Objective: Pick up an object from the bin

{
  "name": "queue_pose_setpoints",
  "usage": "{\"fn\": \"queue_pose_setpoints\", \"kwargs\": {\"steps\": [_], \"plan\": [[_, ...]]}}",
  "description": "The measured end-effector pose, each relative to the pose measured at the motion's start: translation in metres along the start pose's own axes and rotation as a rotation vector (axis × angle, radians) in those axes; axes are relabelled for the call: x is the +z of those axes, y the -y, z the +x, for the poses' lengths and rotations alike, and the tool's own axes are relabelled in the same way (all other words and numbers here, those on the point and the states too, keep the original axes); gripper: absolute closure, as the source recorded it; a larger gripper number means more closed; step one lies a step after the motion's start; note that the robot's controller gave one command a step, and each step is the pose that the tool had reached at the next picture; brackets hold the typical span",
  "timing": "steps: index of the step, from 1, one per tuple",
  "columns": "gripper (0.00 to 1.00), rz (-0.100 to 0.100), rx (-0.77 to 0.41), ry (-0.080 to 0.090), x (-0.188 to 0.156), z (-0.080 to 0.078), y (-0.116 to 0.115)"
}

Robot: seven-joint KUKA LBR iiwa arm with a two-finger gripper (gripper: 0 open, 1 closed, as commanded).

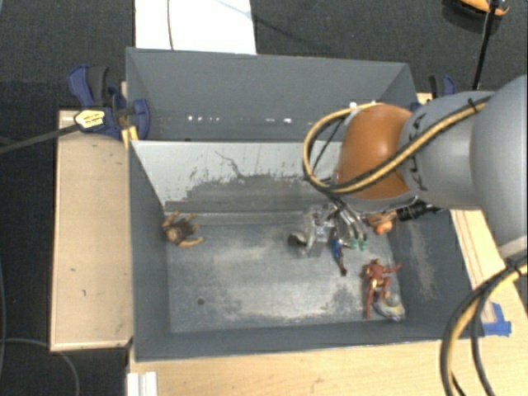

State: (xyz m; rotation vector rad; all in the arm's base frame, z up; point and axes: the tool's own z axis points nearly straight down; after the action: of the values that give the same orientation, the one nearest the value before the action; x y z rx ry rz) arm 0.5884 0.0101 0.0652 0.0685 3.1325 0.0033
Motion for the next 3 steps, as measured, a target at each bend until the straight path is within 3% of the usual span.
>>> {"fn": "queue_pose_setpoints", "kwargs": {"steps": [2, 3], "plan": [[1.00, 0.000, 0.000, -0.001, -0.005, 0.001, 0.000], [1.00, 0.000, 0.000, -0.007, -0.026, 0.003, 0.000]]}}
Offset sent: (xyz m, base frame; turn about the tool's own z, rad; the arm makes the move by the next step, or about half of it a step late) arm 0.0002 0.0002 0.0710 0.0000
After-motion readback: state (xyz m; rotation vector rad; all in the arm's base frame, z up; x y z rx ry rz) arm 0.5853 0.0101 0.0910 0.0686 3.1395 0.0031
